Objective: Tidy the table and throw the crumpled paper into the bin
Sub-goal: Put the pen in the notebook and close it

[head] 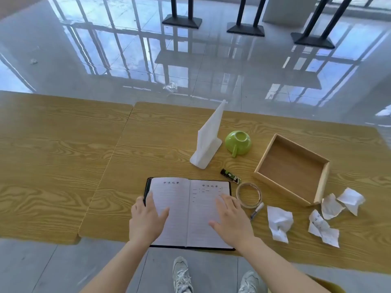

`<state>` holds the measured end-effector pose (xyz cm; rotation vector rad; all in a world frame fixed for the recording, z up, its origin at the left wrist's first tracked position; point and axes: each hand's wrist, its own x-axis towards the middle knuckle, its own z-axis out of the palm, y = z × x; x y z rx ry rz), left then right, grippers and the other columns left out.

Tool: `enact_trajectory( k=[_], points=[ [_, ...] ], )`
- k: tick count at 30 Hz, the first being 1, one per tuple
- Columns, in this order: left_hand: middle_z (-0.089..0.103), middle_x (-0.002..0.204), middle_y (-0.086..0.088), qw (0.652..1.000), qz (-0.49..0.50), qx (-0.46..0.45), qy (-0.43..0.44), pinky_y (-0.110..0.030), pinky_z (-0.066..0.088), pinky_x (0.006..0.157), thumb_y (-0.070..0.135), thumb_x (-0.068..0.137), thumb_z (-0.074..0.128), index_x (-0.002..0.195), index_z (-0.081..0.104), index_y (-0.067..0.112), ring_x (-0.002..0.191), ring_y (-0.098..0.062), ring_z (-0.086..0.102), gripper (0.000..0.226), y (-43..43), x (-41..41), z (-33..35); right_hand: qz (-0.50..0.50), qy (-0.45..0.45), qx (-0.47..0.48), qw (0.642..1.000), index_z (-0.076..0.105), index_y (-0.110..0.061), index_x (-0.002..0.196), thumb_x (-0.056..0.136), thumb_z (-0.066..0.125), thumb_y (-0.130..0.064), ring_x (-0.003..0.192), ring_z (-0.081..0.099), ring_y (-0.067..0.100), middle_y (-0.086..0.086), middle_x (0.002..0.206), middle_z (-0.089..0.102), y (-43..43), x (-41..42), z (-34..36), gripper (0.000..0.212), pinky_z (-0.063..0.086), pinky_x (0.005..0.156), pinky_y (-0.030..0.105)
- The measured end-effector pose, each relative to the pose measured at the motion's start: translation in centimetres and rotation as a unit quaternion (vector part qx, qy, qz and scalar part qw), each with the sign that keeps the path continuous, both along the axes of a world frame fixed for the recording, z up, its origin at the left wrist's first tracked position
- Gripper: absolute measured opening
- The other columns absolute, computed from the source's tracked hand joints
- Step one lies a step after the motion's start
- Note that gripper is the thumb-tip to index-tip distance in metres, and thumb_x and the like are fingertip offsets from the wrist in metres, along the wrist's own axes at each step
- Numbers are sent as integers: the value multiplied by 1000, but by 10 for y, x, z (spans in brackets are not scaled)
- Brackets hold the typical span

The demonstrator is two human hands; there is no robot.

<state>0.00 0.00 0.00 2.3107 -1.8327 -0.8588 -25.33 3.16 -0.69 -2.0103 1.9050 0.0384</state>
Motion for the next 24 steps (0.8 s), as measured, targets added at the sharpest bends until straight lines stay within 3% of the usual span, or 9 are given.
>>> enact_trajectory(
  k=[2,7,14,24],
  points=[
    [22,156,-12,999,41,13,28,-50,38,105,56,92,53,155,14,20,140,-32,24,82,-3,3,-2,1,11,8,1000,25,-19,149,89,54,-56,144,12,27,5,159,19,0,4,-3,77,21,119,38],
    [31,150,-10,998,48,30,-6,-51,38,99,60,91,50,152,21,18,134,-31,32,79,-3,-3,-8,3,30,11,999,26,-19,148,88,54,-55,143,12,28,7,158,18,3,3,-9,75,20,118,38],
    [30,152,-13,998,53,30,-31,-54,37,101,58,89,54,152,20,19,137,-32,28,81,0,-4,-13,-1,16,10,1000,27,-14,149,90,54,-52,142,11,30,6,158,14,5,1,-17,74,26,117,38],
    [42,143,-16,988,141,41,41,-56,37,103,49,88,63,148,35,16,131,-35,37,74,-15,8,-8,-42,-39,14,998,33,-20,147,86,62,-50,143,8,24,-2,157,16,4,-2,-22,74,26,116,36]
  ],
)
